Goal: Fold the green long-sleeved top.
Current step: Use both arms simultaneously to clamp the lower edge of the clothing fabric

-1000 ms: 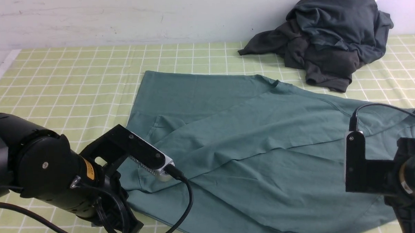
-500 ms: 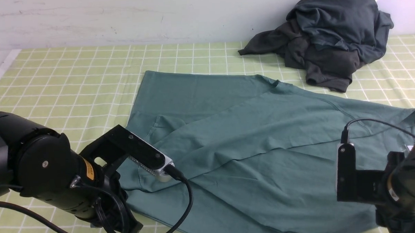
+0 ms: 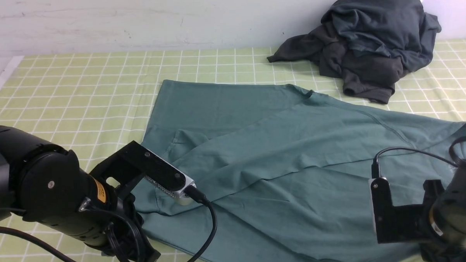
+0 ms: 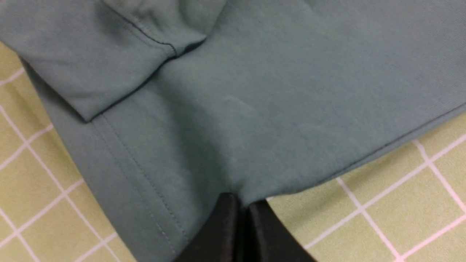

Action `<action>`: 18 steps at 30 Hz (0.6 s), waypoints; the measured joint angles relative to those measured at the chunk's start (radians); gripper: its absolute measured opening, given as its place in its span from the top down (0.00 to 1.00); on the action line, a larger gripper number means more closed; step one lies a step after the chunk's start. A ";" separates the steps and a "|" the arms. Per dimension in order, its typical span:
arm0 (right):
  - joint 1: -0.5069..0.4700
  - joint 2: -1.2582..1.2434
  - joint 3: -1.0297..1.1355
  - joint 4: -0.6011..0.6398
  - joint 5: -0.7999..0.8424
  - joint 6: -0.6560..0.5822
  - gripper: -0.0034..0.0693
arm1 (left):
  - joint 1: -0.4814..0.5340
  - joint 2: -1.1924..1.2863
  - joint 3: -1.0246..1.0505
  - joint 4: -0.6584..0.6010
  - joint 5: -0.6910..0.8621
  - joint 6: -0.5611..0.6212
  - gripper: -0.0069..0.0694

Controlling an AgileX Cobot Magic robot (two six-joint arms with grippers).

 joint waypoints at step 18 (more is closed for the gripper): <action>0.000 -0.181 0.012 0.029 0.001 0.041 0.96 | 0.000 0.000 0.000 -0.019 0.004 0.000 0.91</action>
